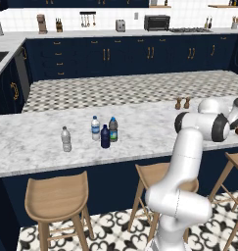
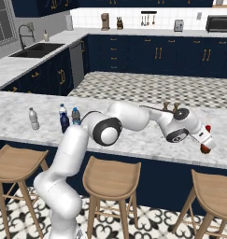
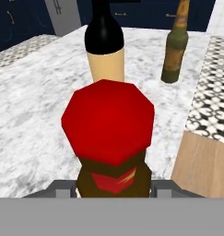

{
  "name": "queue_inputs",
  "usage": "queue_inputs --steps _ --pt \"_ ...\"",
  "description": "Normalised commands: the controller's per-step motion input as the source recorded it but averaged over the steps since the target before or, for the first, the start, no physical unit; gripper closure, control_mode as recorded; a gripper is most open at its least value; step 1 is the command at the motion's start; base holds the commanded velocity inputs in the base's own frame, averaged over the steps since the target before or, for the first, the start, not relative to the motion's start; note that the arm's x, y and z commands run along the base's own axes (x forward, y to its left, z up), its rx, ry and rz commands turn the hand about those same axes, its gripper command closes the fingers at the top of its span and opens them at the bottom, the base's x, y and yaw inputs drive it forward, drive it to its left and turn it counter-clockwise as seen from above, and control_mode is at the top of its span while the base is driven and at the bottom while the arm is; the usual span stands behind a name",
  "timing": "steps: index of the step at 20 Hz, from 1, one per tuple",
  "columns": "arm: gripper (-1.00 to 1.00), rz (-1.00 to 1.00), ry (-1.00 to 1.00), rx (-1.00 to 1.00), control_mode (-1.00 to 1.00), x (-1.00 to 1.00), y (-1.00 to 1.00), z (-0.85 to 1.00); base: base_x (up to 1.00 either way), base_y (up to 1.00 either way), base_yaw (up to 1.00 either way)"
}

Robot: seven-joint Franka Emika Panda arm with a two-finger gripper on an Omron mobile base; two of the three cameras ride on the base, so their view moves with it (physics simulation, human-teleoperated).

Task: Move the plastic bottles in the middle to the plastics group, and the glass bottles in the middle to the glass group.

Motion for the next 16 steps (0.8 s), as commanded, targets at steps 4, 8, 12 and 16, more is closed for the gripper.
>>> queue_inputs --steps 4,8,12,16 --pt "1.0 0.0 -0.01 0.0 -1.0 0.0 -0.03 0.0 0.0 0.0 0.0" --pt "1.0 0.0 -0.03 0.0 -1.0 0.36 -0.2 0.0 0.0 0.0 0.0" --pt "1.0 0.0 0.0 0.0 -1.0 0.4 -0.31 0.0 0.0 0.0 0.0" --pt "1.0 0.0 -0.01 0.0 -1.0 0.07 -0.11 0.0 0.0 0.0 0.0"
